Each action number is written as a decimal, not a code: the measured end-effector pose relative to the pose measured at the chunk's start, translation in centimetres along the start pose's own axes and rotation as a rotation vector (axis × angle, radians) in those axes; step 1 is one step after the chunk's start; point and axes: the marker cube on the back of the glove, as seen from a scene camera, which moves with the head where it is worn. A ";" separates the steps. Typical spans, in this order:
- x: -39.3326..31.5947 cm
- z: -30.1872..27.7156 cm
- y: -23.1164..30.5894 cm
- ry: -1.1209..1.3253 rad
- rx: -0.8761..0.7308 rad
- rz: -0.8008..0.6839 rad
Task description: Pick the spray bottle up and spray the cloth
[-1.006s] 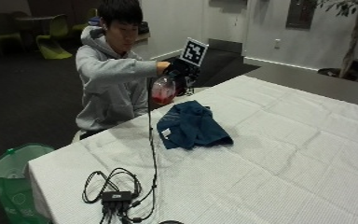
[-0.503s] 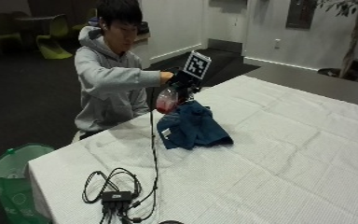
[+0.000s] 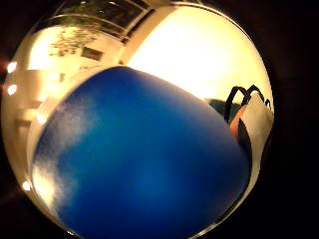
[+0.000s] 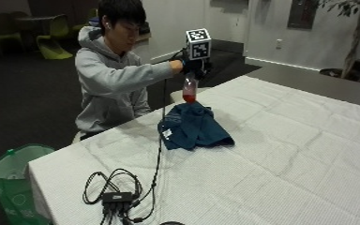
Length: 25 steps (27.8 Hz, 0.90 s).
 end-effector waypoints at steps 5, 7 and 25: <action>-3.3 2.6 -3.3 -0.379 0.198 -0.120; -4.0 3.7 -3.8 -0.555 0.211 -0.164; -4.2 18.8 -13.0 -0.893 0.316 -0.133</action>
